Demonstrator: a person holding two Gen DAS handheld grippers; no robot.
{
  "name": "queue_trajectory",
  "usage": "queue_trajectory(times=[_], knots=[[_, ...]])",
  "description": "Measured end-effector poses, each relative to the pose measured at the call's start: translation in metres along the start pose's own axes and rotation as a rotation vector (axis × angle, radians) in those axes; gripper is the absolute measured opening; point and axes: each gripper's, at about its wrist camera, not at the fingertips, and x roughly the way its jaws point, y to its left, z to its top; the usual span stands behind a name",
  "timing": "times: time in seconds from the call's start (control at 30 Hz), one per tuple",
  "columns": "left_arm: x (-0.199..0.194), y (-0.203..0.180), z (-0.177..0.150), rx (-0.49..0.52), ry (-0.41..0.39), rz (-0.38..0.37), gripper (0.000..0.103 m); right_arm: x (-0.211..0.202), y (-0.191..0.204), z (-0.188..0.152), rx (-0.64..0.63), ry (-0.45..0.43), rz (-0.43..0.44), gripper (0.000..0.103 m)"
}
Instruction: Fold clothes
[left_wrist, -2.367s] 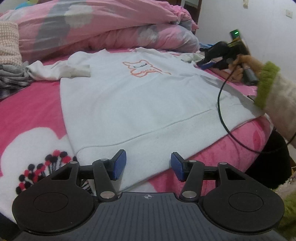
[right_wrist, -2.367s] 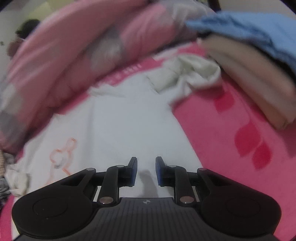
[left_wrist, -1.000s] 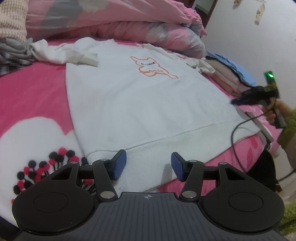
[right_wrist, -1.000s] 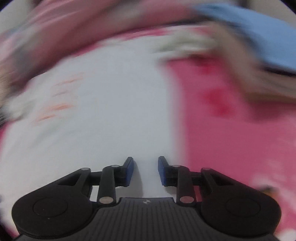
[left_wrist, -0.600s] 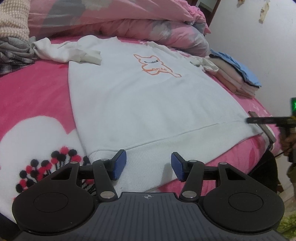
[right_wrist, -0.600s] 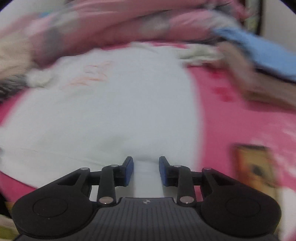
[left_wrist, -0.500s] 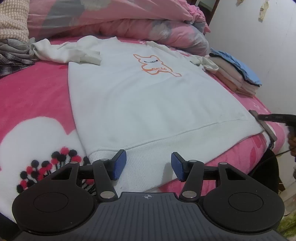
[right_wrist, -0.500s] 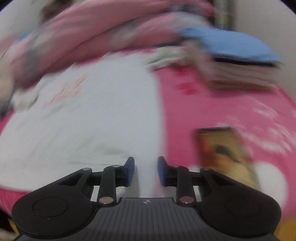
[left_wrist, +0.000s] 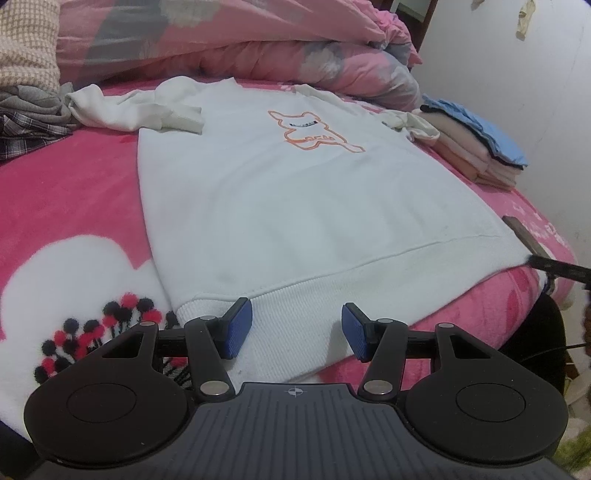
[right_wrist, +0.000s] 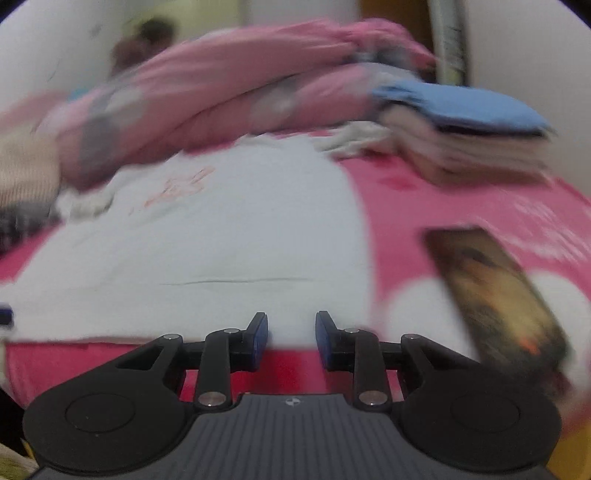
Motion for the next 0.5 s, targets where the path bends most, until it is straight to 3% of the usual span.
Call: queue_trajectory(times=[0.07, 0.17, 0.37, 0.5], knots=[[0.001, -0.001, -0.001, 0.002, -0.001, 0.004, 0.054, -0.018, -0.010, -0.001, 0.003, -0.021, -0.021, 0.031], [0.001, -0.003, -0.001, 0.011, -0.002, 0.015, 0.055, -0.027, -0.005, -0.003, 0.021, -0.043, 0.042, 0.031], [0.001, -0.007, -0.003, 0.030, -0.006, 0.036, 0.055, 0.004, 0.056, 0.007, -0.097, -0.098, 0.224, 0.031], [0.001, -0.008, -0.003, 0.027, -0.008, 0.041, 0.055, 0.023, 0.080, 0.007, -0.168, -0.119, 0.262, 0.031]])
